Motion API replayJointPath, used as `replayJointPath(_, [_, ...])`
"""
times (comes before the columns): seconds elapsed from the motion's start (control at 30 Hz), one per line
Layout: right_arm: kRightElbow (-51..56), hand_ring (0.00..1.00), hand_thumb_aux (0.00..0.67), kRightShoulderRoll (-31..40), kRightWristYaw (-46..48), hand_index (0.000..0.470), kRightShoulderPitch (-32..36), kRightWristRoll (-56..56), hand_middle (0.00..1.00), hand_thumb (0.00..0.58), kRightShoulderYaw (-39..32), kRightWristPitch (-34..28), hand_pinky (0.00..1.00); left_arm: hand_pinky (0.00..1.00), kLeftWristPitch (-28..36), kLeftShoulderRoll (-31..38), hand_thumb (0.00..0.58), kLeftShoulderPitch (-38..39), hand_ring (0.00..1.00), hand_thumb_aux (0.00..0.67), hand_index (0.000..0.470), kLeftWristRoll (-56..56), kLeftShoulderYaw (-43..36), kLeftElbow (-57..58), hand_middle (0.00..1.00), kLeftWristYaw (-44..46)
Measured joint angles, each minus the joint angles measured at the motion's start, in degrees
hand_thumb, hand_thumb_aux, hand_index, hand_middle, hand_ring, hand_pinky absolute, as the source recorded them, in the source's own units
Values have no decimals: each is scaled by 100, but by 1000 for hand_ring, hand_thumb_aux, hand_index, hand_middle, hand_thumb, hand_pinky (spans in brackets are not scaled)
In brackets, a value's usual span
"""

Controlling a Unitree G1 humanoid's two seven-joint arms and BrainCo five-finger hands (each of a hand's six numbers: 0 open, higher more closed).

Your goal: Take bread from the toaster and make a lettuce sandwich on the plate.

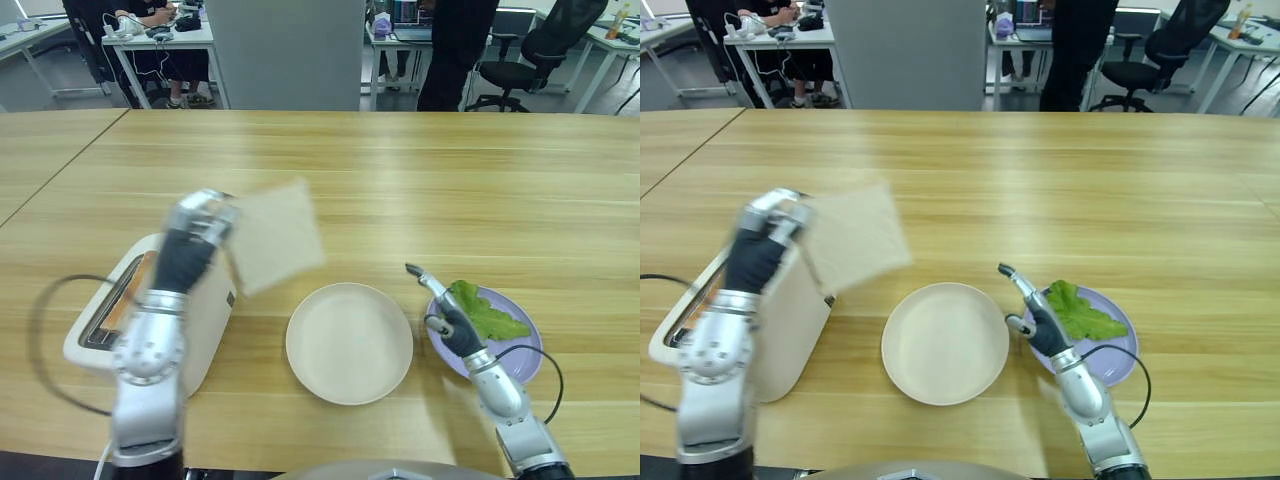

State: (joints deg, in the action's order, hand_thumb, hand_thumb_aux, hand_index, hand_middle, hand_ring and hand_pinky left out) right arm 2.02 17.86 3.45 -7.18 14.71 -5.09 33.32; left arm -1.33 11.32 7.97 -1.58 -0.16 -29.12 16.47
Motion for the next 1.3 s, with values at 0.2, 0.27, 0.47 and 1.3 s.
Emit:
replayJointPath(0.2, [-138,0,0,290,225,0,0,-318,0,0,316,-229,0,1000,-895,-425,580,287,1000,670,460,-286,-995,1249,1000,540])
replayJointPath(0.27, [-106,0,0,360,315,0,25,-364,0,0,332,-236,0,1000,-1150,-563,580,428,1000,670,460,-308,-1197,1712,1000,634])
replayJointPath(0.47, [122,0,0,528,490,0,112,-429,0,0,345,-203,0,1000,-1886,-909,580,404,1000,670,460,-330,-1313,3280,1000,635])
replayJointPath(1.3, [534,0,0,584,645,0,135,-429,0,0,322,-18,0,1000,-1889,-391,580,15,1000,670,460,2067,-1201,2916,1000,-898])
